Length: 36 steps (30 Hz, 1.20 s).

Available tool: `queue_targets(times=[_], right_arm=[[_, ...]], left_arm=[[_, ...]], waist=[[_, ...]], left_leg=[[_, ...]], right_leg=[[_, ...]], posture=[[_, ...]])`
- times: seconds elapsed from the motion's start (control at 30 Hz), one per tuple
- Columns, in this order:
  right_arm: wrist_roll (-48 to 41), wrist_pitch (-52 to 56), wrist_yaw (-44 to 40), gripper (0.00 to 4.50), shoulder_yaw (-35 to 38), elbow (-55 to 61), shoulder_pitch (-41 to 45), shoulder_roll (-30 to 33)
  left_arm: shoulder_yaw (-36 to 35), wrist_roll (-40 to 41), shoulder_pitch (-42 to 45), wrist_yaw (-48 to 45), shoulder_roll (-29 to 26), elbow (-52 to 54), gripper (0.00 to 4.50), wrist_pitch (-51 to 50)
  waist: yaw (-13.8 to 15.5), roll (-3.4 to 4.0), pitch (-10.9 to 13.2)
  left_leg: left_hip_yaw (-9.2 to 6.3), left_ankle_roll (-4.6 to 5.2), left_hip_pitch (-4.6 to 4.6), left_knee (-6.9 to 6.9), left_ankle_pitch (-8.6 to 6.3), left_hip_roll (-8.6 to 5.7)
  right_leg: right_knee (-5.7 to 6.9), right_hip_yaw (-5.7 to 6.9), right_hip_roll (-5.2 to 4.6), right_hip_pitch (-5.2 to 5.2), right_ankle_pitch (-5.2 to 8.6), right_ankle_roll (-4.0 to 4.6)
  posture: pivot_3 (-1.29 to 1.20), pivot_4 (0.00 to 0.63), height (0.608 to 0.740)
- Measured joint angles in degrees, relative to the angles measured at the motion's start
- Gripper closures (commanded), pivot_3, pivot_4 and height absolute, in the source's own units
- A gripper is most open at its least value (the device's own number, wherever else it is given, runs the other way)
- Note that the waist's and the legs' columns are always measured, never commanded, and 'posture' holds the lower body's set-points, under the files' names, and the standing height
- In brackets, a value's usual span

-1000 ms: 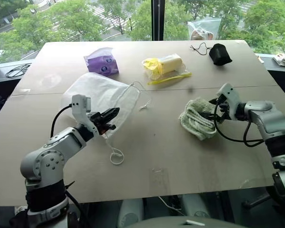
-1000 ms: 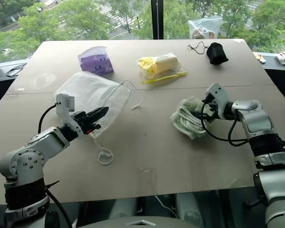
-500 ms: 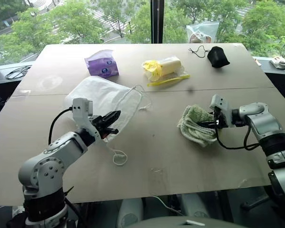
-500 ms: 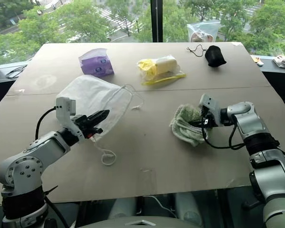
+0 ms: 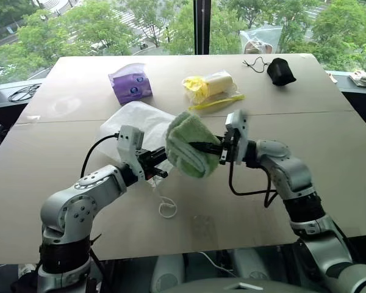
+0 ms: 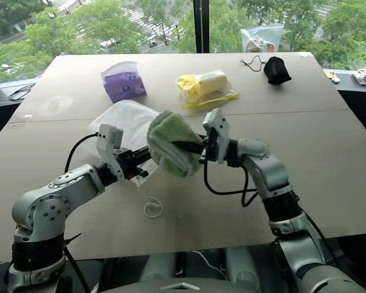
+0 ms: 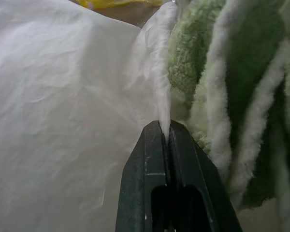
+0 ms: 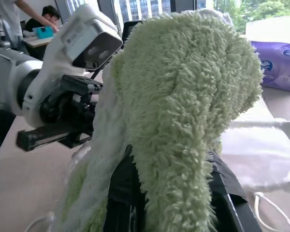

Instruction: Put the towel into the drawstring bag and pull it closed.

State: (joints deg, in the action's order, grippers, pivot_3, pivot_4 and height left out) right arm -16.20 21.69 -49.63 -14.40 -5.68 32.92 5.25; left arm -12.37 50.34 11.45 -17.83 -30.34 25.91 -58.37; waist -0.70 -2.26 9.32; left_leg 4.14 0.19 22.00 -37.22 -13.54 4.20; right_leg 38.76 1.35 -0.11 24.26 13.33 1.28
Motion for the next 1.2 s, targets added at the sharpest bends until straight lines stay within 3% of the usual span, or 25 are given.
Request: queue_targets(times=[0.17, 0.33, 0.57, 0.7, 0.8, 0.87, 1.03, 1.2], right_arm=[[10.3, -11.0, 2.5, 4.46, -7.6, -8.9, 2.6, 0.1], [17.3, -18.6, 3.7, 4.46, -10.2, -16.2, 3.9, 0.7], [10.7, -17.4, -1.8, 4.46, -9.0, -15.2, -0.7, -2.6], [13.5, -17.9, -0.9, 4.46, -10.0, -15.8, 0.8, -1.1], [15.7, -17.6, 1.8, 4.46, -10.3, -19.3, 3.7, -3.4], [15.4, -16.1, 3.3, 4.46, -8.9, -21.5, 4.9, -5.4], [3.9, -5.5, 5.4, 4.46, 3.0, -27.7, 6.3, -12.8], [-5.8, 5.1, 4.8, 4.46, 9.8, -25.5, 6.6, -12.8]], left_arm=[[0.2, -1.2, -0.5, 1.3, 0.0, -1.8, 4.5, -1.0], [-1.2, -0.6, -0.4, 2.2, 1.0, -1.0, 4.5, -1.4], [-5.7, 3.8, 2.1, 6.0, 4.7, 3.5, 4.5, 0.5], [-6.0, 5.8, 0.9, 6.0, 3.1, 4.9, 4.5, -0.1], [-3.4, 6.4, -1.9, 3.6, 0.6, 8.2, 4.5, -0.6], [-1.2, 7.0, -4.1, 1.8, -0.9, 9.8, 4.5, -1.4], [0.0, 4.6, -11.8, -3.0, -6.3, 13.3, 4.5, 1.3], [0.0, 4.6, -15.7, -3.5, -6.1, 13.3, 4.5, 1.6]], waist=[[0.0, -0.01, 0.0], [0.0, -0.04, 0.0], [-0.4, -0.09, -0.1], [-0.3, -0.09, -0.1], [-0.3, -0.11, -0.1], [-0.4, -0.1, -0.1], [-0.7, -0.06, 0.0], [-0.2, 0.01, 0.0]], left_leg=[[0.02, 0.03, 0.22, -0.07, 0.0, -0.04], [-0.04, 0.02, 0.33, -0.04, 0.0, 0.01], [-0.04, 0.01, 0.34, 0.0, 0.0, 0.07], [-0.03, 0.01, 0.32, -0.03, 0.0, 0.04], [0.01, 0.01, 0.25, -0.02, 0.0, 0.03], [0.05, 0.01, 0.17, 0.01, 0.0, 0.05], [0.04, 0.0, 0.11, 0.08, 0.0, 0.14], [0.06, 0.01, 0.56, 0.03, 0.0, 0.09]], right_leg=[[-0.12, -0.02, -0.02, 0.12, -0.01, -0.01], [-0.13, 0.03, -0.05, 0.22, -0.01, -0.01], [-0.04, 0.01, -0.02, 0.31, -0.02, 0.0], [-0.01, 0.01, -0.05, 0.32, -0.01, 0.0], [0.04, -0.06, -0.04, 0.3, -0.01, 0.0], [0.09, -0.12, -0.03, 0.3, 0.0, 0.01], [0.11, -0.14, -0.01, 0.31, -0.01, 0.1], [0.01, -0.13, -0.11, 0.64, -0.03, 0.08]], posture=[[0.0, 0.15, 0.74], [0.0, 0.15, 0.74], [0.0, 0.15, 0.74], [0.0, 0.15, 0.74], [0.0, 0.15, 0.74], [0.0, 0.15, 0.74], [0.0, 0.15, 0.74], [0.0, 0.15, 0.74]])
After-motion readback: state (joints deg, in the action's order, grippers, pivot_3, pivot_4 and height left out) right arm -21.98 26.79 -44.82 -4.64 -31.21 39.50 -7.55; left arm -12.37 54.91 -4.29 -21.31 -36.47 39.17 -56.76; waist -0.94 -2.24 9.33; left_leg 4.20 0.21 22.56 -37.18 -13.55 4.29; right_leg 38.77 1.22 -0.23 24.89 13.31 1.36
